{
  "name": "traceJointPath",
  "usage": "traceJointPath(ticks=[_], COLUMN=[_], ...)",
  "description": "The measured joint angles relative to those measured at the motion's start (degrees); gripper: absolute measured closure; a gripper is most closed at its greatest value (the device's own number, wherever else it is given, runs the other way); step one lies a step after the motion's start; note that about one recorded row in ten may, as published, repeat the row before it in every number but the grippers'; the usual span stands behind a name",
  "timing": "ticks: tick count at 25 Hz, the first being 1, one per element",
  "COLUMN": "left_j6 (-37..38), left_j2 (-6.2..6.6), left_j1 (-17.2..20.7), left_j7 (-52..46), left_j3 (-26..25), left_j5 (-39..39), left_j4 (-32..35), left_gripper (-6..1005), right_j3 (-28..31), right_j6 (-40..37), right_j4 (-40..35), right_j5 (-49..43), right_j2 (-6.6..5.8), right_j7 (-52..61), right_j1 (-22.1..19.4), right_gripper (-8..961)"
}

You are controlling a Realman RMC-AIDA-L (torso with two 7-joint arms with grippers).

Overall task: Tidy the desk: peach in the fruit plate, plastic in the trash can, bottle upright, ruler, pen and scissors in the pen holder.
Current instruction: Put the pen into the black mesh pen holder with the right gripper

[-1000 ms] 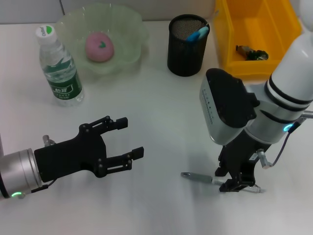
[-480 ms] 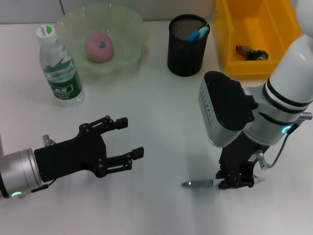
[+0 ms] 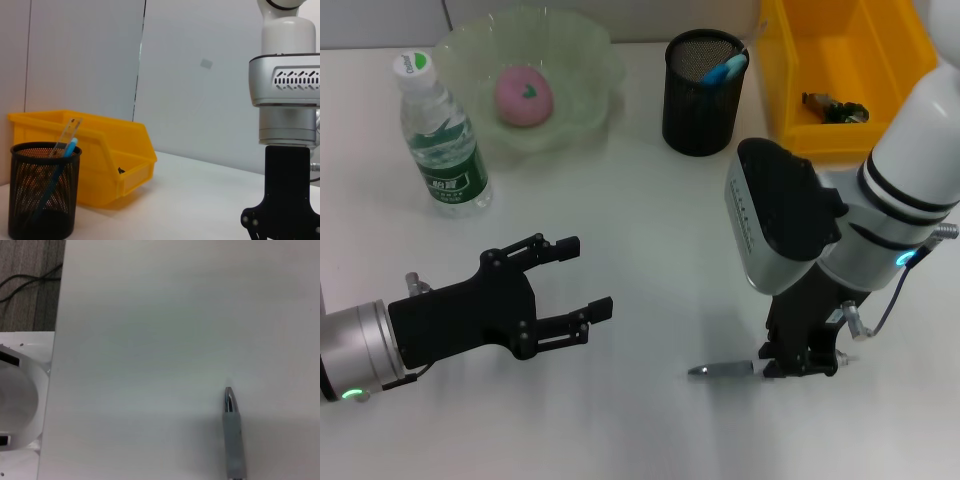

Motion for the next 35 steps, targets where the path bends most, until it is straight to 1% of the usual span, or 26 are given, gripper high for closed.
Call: traceJointPath(ticks=[3, 7, 10, 11, 12, 13, 14, 17, 22, 24, 27, 29, 35], left_j6=[0.0, 0.0, 0.01, 0.01, 0.01, 0.01, 0.04, 0.26, 0.26, 0.18, 0.3, 0.65, 0.99], left_j2=[0.0, 0.0, -0.04, -0.07, -0.13, -0.19, -0.24, -0.34, -0.43, -0.49, -0.52, -0.53, -0.54], left_j1=[0.01, 0.01, 0.01, 0.0, 0.01, 0.01, 0.01, -0.14, -0.5, -0.6, -0.9, -1.14, -1.77], left_j7=[-0.04, -0.05, -0.05, -0.05, -0.05, -0.05, -0.05, -0.05, -0.05, -0.05, -0.05, -0.05, -0.05], left_j3=[0.0, -0.14, -0.66, -0.88, -1.13, -1.29, -1.46, -1.86, -2.52, -2.8, -3.41, -3.73, -3.87], left_j5=[-0.11, -0.2, -0.24, -0.24, -0.25, -0.25, -0.25, -0.31, -0.39, -0.48, -0.56, -0.6, -1.12], left_j4=[0.11, 0.11, 0.11, 0.11, 0.11, 0.1, 0.07, -0.08, -0.38, -0.36, -0.31, -0.39, -0.52], left_gripper=[172, 172, 171, 171, 171, 171, 171, 172, 172, 172, 172, 172, 171], right_j3=[1.95, 7.46, 13.58, 17.3, 18.51, 22.99, 22.99, 27.66, 31.33, 32.55, 33.23, 33.6, 36.11], right_j6=[-0.23, -0.4, -0.33, -0.05, 0.11, 0.53, 0.53, 2.56, 4.85, 5.69, 7.61, 8.85, 10.89], right_j4=[-0.72, -2.71, -3.68, -3.71, -3.66, -3.2, -3.2, -2.07, -1.33, -0.32, 3.63, 7.1, 22.28], right_j5=[-0.2, -0.58, -0.59, -0.32, -0.17, 1.28, 1.28, 6.31, 15.75, 21.21, 29.84, 34.7, 47.05], right_j2=[-0.23, -0.48, -0.56, -0.56, -0.56, -0.56, -0.56, -0.55, -0.55, -0.56, -0.55, -0.57, -0.62], right_j7=[-0.39, -2.43, -5.52, -7.48, -8.15, -10.87, -10.87, -14.35, -19.23, -21.87, -27.0, -30.79, -45.25], right_j1=[-0.14, -0.99, -1.98, -2.53, -2.69, -3.53, -3.53, -5.53, -9.85, -11.71, -13.86, -14.55, -14.31], right_gripper=[837, 837, 837, 837, 837, 837, 837, 837, 837, 837, 837, 837, 838])
